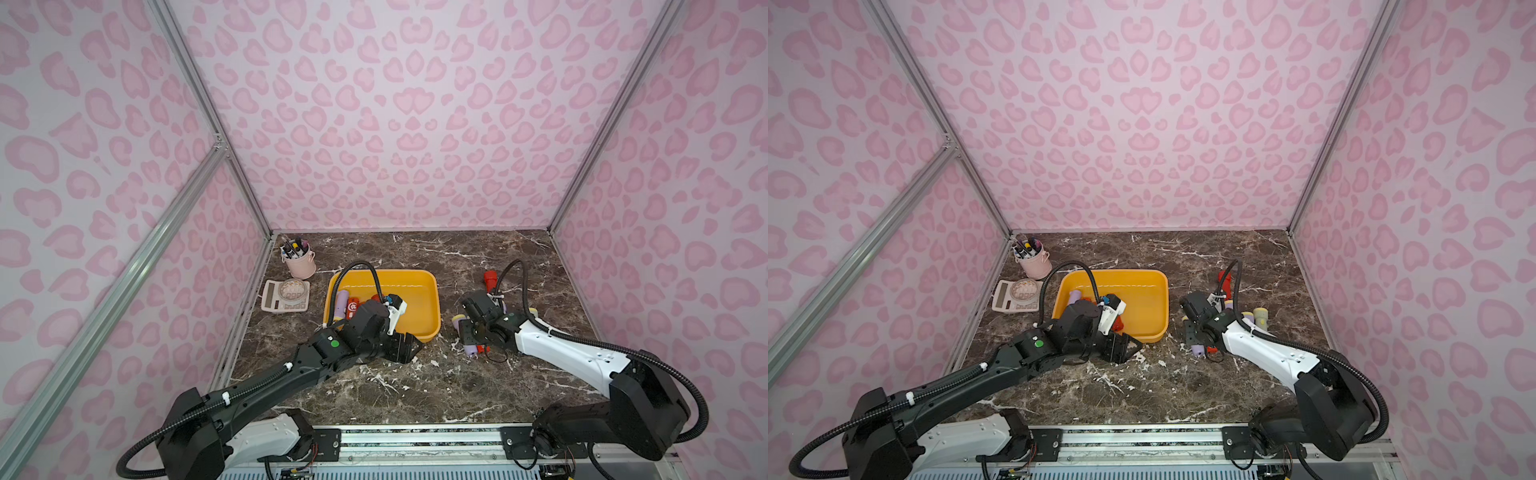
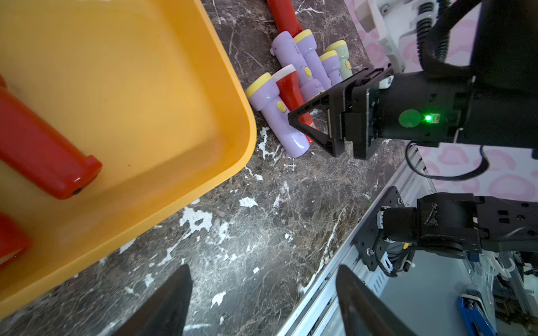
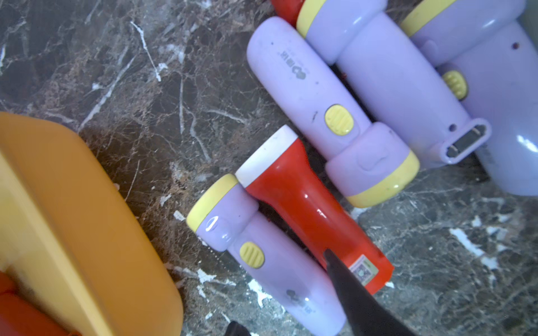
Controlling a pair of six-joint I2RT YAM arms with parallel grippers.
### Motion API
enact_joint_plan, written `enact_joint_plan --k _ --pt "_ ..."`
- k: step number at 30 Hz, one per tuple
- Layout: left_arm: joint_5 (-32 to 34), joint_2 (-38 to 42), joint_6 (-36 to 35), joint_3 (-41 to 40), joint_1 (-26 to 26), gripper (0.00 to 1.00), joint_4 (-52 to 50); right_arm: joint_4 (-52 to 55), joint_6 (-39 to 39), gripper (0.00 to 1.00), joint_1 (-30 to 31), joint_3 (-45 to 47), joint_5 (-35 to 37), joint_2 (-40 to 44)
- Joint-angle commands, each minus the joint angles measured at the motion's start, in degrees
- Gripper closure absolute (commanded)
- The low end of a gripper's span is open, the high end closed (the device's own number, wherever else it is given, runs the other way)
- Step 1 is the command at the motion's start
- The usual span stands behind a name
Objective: Put the flashlights into the storage boxes
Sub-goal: Pick up the flashlight from the center of the board.
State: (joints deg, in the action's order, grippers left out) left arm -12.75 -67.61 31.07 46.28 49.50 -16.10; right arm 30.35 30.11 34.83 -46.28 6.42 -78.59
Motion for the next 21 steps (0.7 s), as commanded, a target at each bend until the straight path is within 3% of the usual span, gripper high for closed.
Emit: enact_joint_plan --k 1,21 --pt "1.63 -1.99 0.20 2.24 1.51 0.21 2.82 -2.67 -1.37 0.37 -0.24 0.84 -0.71 -0.22" --pt "5.48 -2.81 -0.31 2.74 3.15 0.22 0.66 -7.21 -1.72 0.45 -0.79 1.25 -3.42 -7.50"
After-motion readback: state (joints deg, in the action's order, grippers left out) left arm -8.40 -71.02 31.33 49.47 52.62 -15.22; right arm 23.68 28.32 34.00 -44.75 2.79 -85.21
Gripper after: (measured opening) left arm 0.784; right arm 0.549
